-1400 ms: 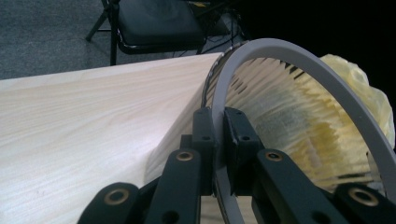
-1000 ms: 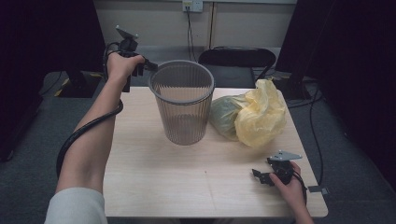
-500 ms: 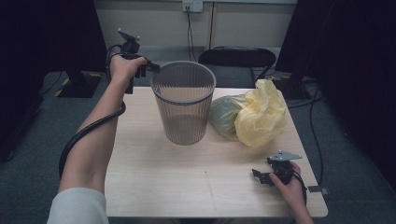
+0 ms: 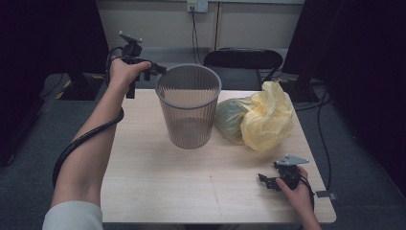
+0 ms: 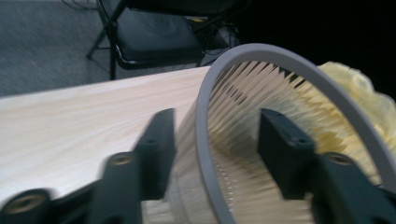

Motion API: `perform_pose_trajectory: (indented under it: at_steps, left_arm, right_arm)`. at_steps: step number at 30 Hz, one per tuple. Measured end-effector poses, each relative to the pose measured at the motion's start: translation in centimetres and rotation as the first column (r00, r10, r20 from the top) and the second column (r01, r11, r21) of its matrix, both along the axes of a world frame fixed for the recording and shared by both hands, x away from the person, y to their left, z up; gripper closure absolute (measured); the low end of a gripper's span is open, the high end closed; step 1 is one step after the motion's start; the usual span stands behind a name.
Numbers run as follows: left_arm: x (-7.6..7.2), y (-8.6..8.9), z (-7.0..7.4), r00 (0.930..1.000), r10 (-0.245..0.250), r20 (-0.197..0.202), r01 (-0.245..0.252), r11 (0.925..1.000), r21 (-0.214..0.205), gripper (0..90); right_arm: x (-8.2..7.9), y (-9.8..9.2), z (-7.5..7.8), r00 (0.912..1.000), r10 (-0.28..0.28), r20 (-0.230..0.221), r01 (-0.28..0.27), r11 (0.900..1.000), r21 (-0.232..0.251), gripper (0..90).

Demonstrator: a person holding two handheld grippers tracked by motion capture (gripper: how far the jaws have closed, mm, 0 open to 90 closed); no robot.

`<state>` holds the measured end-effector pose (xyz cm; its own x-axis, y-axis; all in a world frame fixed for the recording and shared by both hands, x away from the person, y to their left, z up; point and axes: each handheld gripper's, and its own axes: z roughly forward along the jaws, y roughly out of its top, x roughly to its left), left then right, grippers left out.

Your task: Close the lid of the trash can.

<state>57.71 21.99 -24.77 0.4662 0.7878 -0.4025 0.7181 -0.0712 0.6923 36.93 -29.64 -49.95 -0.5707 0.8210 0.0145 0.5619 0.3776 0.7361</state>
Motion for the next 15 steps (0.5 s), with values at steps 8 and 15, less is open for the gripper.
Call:
perform_pose_trajectory:
  at_steps: [8,15]
  left_arm:
    - [-1.3,0.8,0.0,0.9985,-0.01,0.053,0.009,0.9998,0.017,20.7]
    - [-2.8,1.1,-0.1,0.9981,-0.035,0.051,0.035,0.9994,0.008,20.8]
  right_arm:
    - [0.0,0.0,0.0,1.0,0.001,0.0,-0.001,1.0,-0.005,13.9]
    - [0.0,0.1,0.0,1.0,0.001,0.003,-0.001,0.9999,-0.01,13.9]
